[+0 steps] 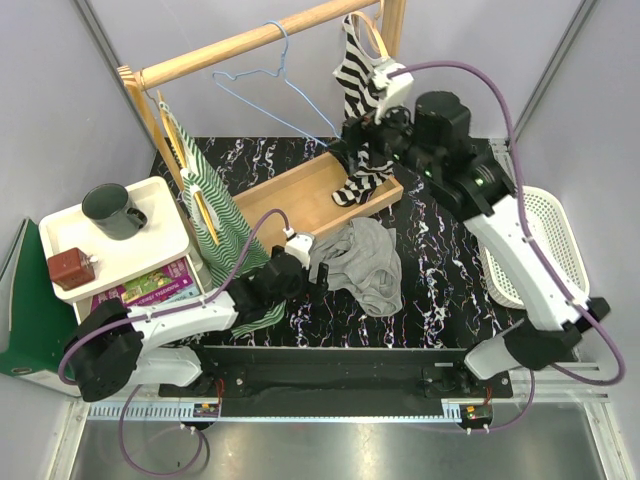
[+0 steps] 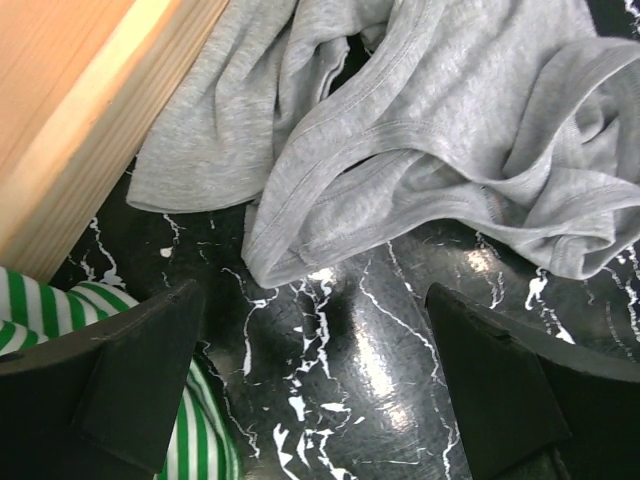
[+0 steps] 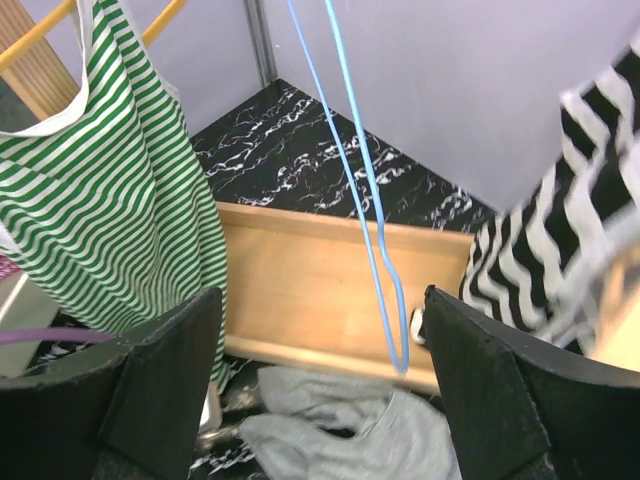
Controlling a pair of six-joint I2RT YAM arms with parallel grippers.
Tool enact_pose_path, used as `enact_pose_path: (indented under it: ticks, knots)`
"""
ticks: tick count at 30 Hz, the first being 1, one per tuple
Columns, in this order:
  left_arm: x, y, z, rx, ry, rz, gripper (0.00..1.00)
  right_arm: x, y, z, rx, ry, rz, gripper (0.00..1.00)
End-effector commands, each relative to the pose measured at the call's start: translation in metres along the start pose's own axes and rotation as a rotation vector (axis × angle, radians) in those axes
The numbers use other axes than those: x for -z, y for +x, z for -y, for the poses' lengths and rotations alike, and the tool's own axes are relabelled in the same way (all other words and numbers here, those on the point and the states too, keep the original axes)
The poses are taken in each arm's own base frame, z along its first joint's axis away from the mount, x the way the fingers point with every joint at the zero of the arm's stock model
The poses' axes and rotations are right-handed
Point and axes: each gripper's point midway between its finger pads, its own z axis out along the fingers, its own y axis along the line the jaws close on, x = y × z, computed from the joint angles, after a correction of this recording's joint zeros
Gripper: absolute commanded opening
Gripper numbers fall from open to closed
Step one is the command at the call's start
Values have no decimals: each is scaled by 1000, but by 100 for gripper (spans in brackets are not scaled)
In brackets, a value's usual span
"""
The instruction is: Place the tank top on the hanger
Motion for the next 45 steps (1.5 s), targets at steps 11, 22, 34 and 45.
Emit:
enact_pose_path:
  ticks: [11, 22, 34, 45]
  knots:
    - [8, -11, 11, 93, 75, 81, 99, -74, -14, 24, 203, -41, 16, 99]
    - [17, -12, 0, 116, 41, 117, 99, -94, 21, 38, 114, -73, -63, 89]
    - [11, -9, 0, 140, 20, 95, 99, -88, 20, 0, 112, -289, -48, 20]
    - [4, -5, 0, 121, 4, 62, 99, -79, -21, -4, 90, -279, 52, 0]
